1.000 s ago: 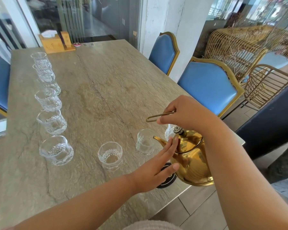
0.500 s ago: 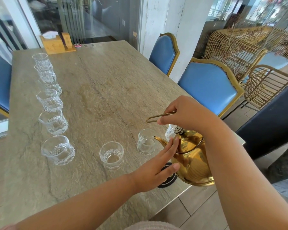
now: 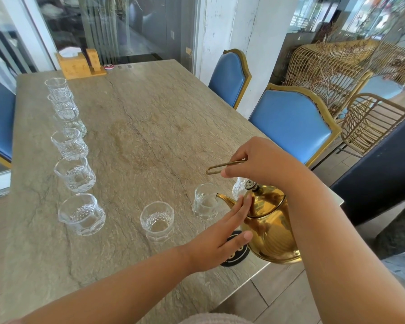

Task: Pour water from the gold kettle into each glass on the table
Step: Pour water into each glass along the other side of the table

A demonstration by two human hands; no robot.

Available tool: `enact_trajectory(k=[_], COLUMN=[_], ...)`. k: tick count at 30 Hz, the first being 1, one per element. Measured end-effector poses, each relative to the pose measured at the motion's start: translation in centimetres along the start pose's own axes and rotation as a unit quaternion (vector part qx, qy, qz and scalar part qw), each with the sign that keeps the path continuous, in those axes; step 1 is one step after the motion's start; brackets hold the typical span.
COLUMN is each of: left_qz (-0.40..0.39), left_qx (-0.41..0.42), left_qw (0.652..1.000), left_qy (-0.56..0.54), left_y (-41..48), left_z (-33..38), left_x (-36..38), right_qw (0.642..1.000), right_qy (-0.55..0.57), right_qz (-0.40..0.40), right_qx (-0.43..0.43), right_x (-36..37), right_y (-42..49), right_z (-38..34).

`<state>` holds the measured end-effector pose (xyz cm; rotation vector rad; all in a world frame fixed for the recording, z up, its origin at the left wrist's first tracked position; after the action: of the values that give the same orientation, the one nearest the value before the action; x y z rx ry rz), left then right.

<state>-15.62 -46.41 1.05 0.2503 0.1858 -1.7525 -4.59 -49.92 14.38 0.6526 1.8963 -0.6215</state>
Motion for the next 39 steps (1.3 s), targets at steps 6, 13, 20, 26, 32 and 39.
enact_trajectory(k=[6, 13, 20, 26, 32, 39], left_qz=[-0.002, -0.006, 0.004, 0.011, 0.027, 0.055], left_qx=[0.004, 0.012, 0.008, 0.002, -0.019, -0.007], left_qw=[1.0, 1.0, 0.998, 0.992, 0.981, 0.98], left_qy=[0.003, 0.015, 0.064, 0.126, 0.192, 0.192], left_y=[0.0, -0.2, -0.3, -0.1, 0.3, 0.7], left_z=[0.1, 0.2, 0.3, -0.1, -0.5, -0.3], left_x=[0.0, 0.1, 0.3, 0.9, 1.6, 2.4], right_qw=[1.0, 1.0, 0.998, 0.989, 0.977, 0.945], right_qy=[0.003, 0.016, 0.042, 0.105, 0.168, 0.268], right_qz=[0.002, 0.013, 0.038, 0.086, 0.119, 0.171], right_qx=[0.006, 0.011, 0.02, 0.05, 0.059, 0.081], right_x=[0.1, 0.0, -0.2, 0.2, 0.7, 0.6], right_y=[-0.1, -0.7, -2.0, -3.4, -5.1, -7.3], right_z=[0.2, 0.4, 1.2, 3.2, 5.3, 7.0])
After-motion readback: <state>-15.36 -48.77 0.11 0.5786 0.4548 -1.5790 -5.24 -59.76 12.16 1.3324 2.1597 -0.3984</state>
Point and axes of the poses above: each hand's wrist, its own y-axis towards the middle knuckle, its own x-axis out of the palm, z = x × y, the point moved 3 cm from there along y, towards the middle knuckle, and after that the axes turned 6 degrees about -y, right-handed, at the moved point
